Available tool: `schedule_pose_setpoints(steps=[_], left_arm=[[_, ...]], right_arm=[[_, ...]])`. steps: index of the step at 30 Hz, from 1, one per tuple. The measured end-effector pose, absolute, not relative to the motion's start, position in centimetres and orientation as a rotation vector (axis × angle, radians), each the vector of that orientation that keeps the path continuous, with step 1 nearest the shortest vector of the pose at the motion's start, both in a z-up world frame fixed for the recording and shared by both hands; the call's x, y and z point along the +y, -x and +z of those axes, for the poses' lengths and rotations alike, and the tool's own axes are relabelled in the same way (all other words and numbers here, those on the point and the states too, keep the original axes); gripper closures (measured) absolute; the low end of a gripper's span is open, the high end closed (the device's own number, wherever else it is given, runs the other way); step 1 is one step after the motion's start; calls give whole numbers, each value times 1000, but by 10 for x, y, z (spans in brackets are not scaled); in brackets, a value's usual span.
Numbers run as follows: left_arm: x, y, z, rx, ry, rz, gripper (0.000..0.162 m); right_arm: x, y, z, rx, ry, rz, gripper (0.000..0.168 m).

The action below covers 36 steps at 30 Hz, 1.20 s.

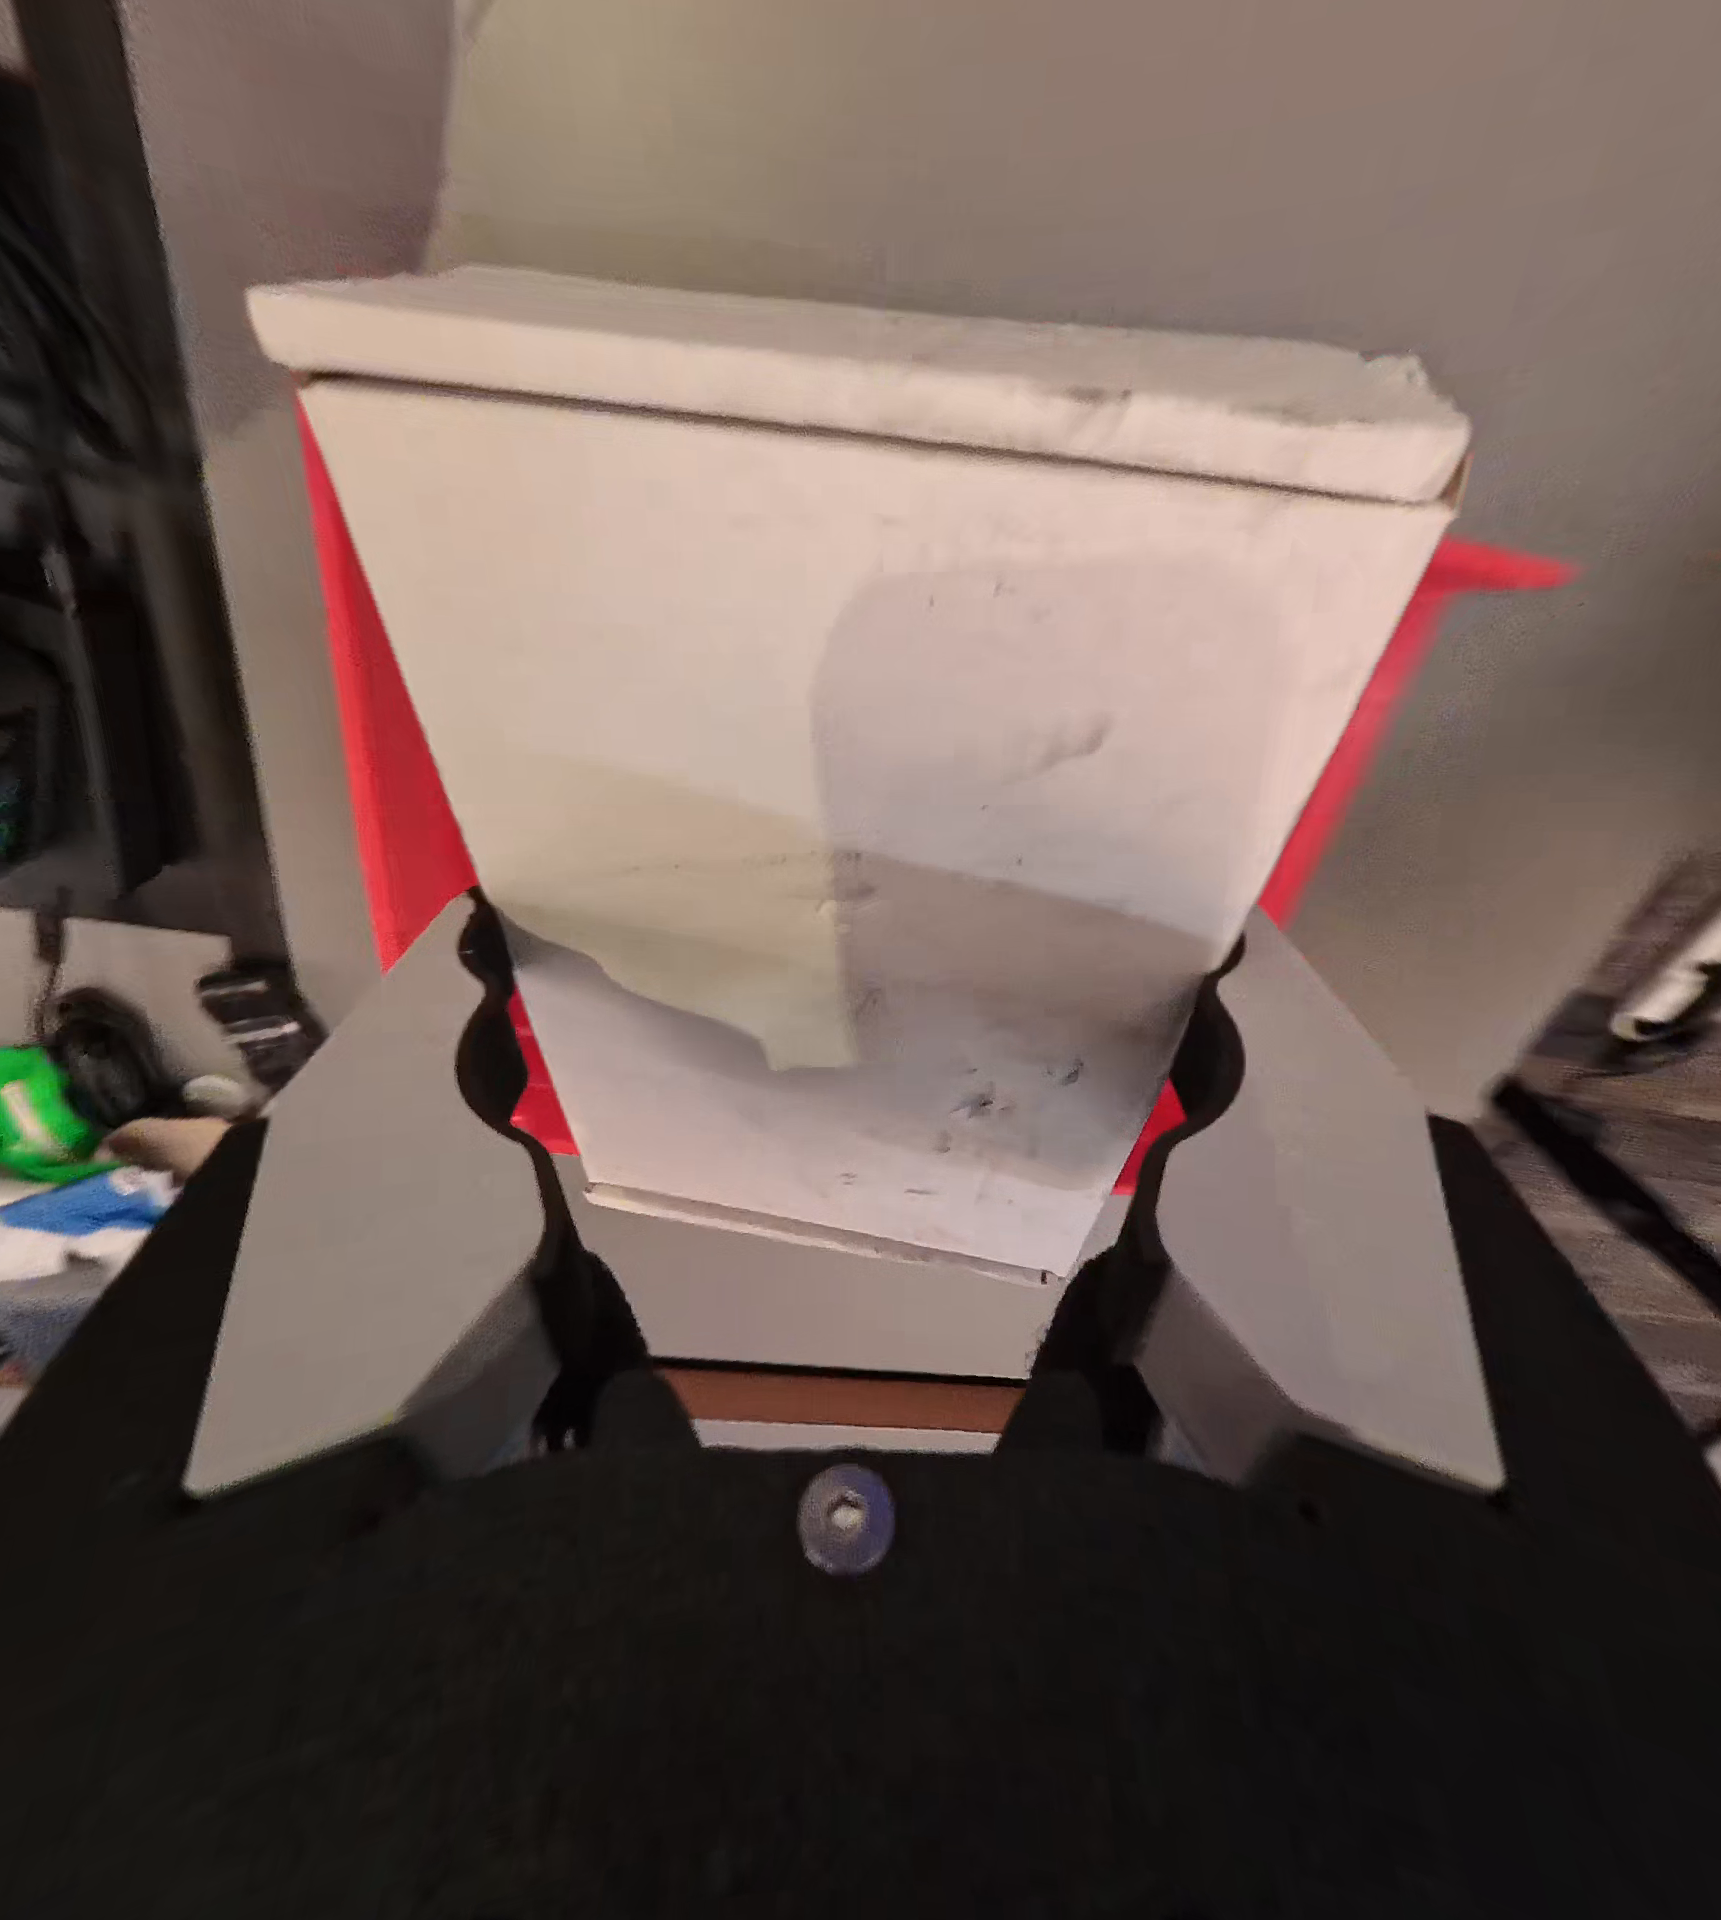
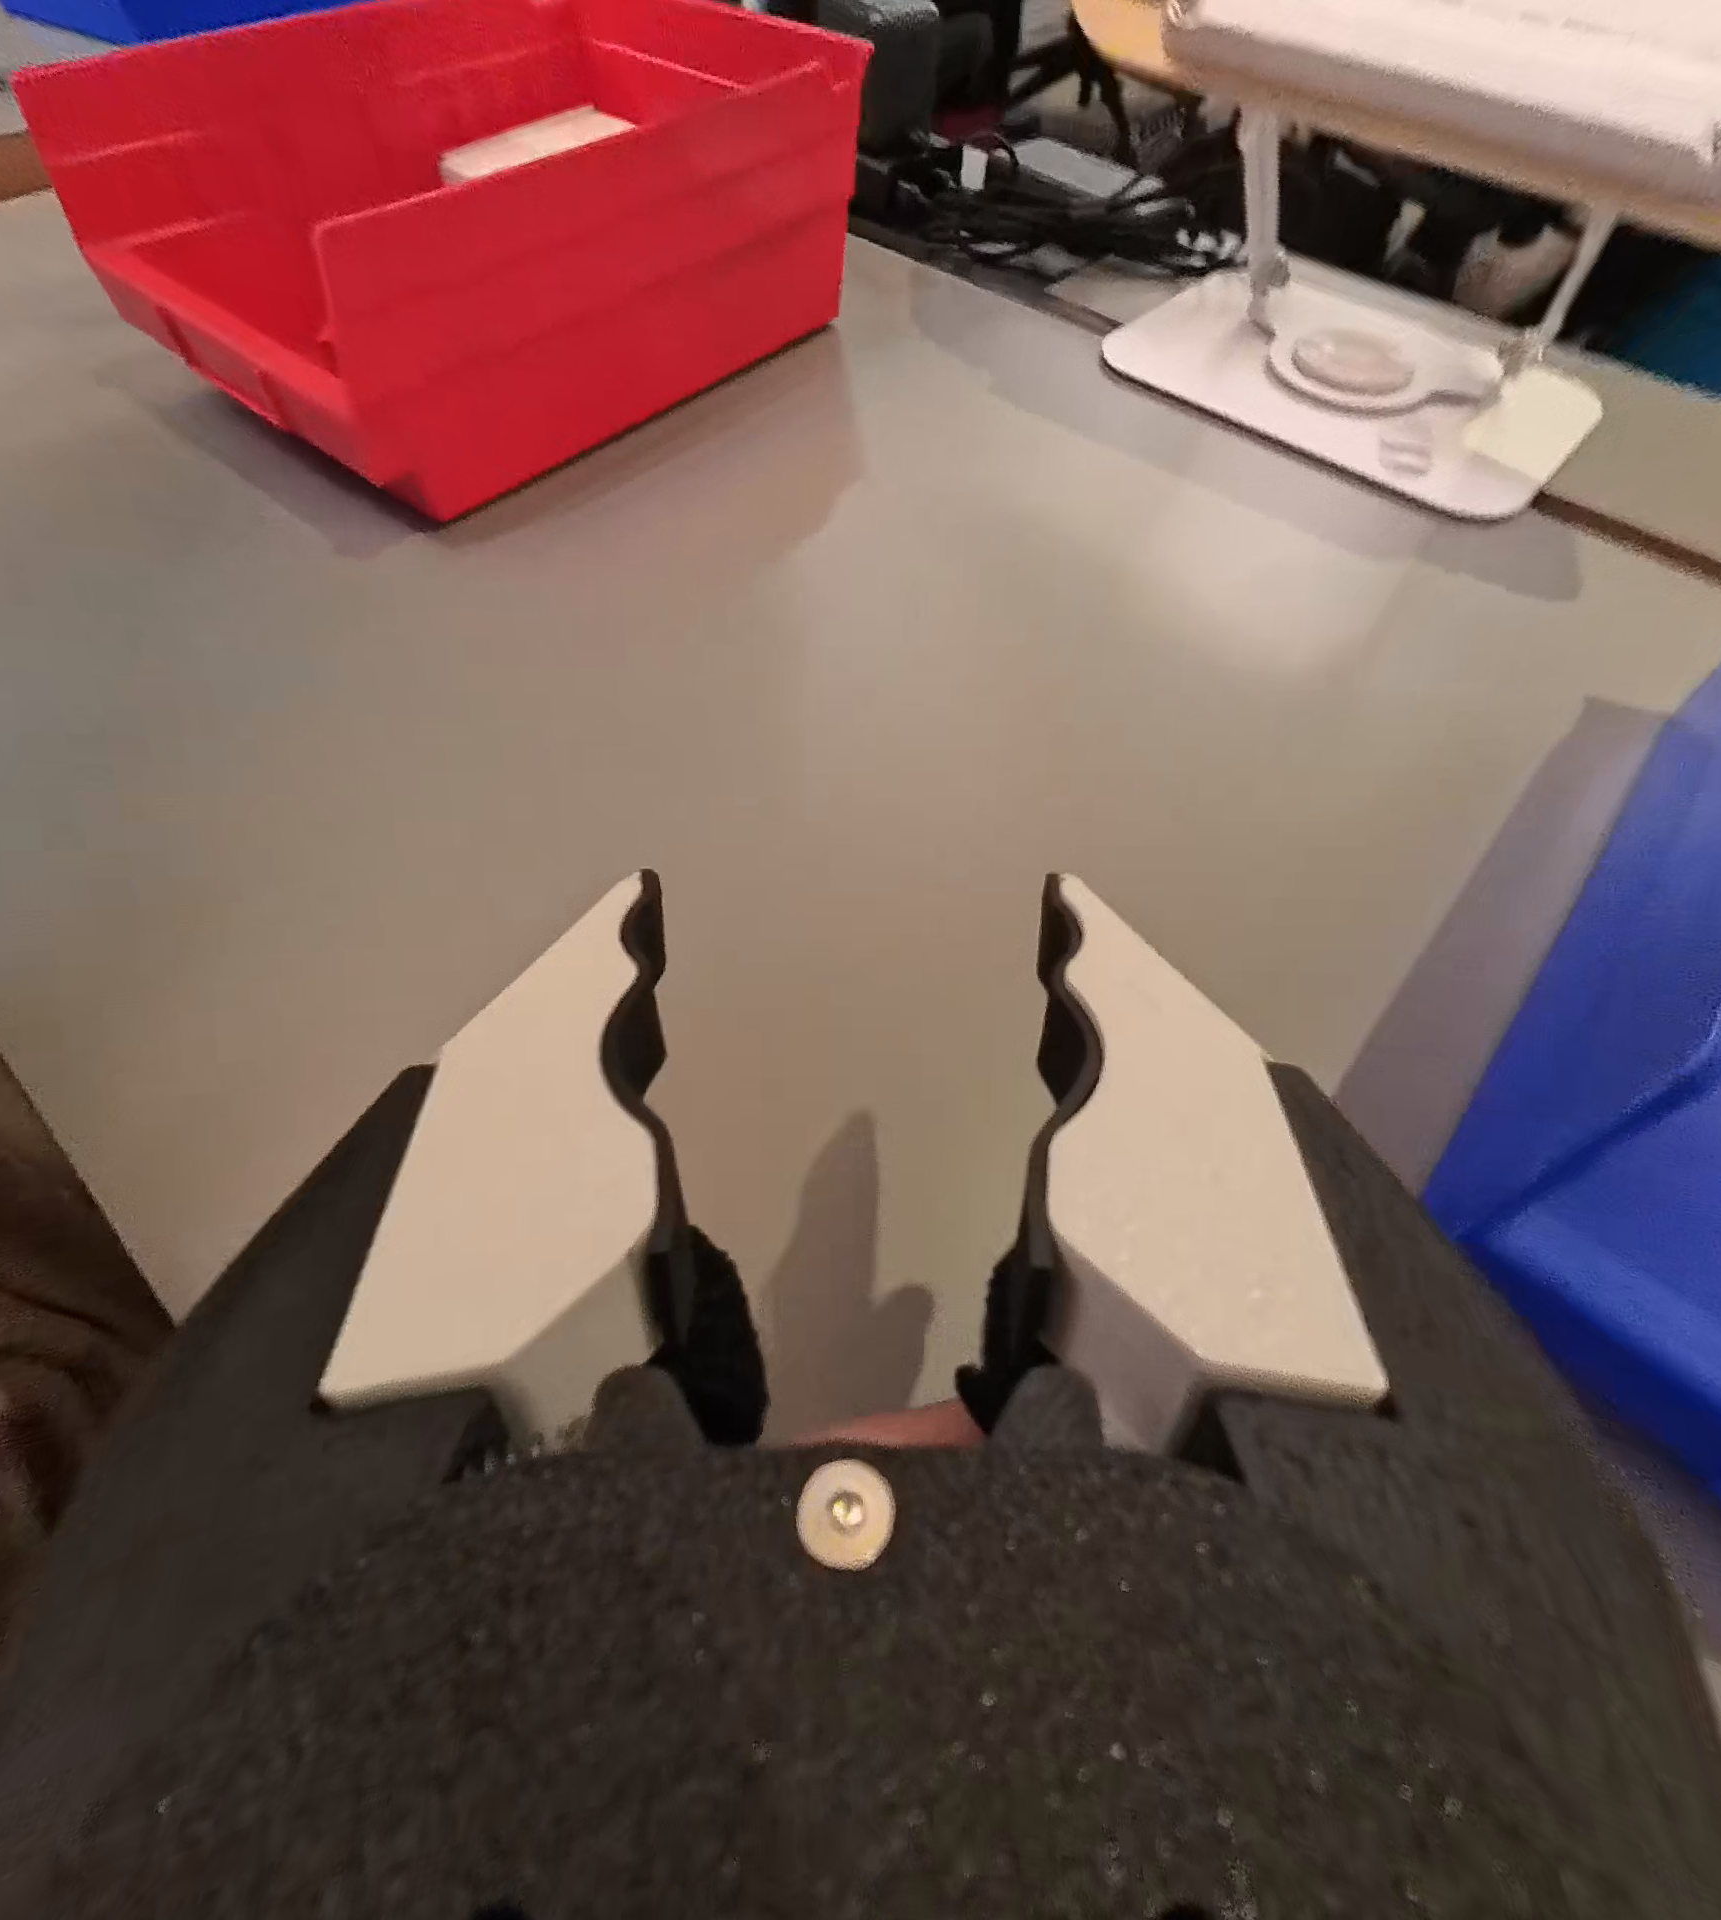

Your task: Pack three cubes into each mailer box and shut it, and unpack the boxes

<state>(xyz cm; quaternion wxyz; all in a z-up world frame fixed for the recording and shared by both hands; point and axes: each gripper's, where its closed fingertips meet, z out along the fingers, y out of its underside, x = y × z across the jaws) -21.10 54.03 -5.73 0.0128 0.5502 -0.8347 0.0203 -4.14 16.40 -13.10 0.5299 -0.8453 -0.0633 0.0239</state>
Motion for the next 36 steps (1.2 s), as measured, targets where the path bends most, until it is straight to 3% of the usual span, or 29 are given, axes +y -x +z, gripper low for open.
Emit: schedule_pose_setpoints(steps=[6,11,14,15,16,17,22,24,29,33,36], left_arm=[[405,186,-4,-2535,-1462,338,36],[288,157,-52,-2472,-1102,371,37],[232,143,-94,-2401,-929,359,39],[218,142,-107,-2373,-873,335,49],[205,143,-114,-2335,-799,326,93],[193,141,-121,-2310,-751,331,96],[170,128,-147,-2272,-727,328,68],[176,121,-145,-2311,-797,405,69],[188,129,-121,-2481,-1013,581,37],[183,149,-133,-2665,-1069,516,40],[201,146,-140,-2779,-1174,479,47]], right_arm=[[192,63,-90,-401,1869,51,97],[196,78,-72,-565,1762,70,98],[182,81,-78,-685,1766,22,77],[176,83,-84,-716,1777,5,69],[172,83,-91,-745,1784,-31,66],[169,84,-96,-775,1778,-67,67],[170,93,-131,-862,1830,-32,82],[169,94,-130,-778,1826,69,80],[163,75,-123,-649,1845,235,78],[162,82,-153,-682,1947,426,75],[178,95,-157,-710,1891,469,85]])
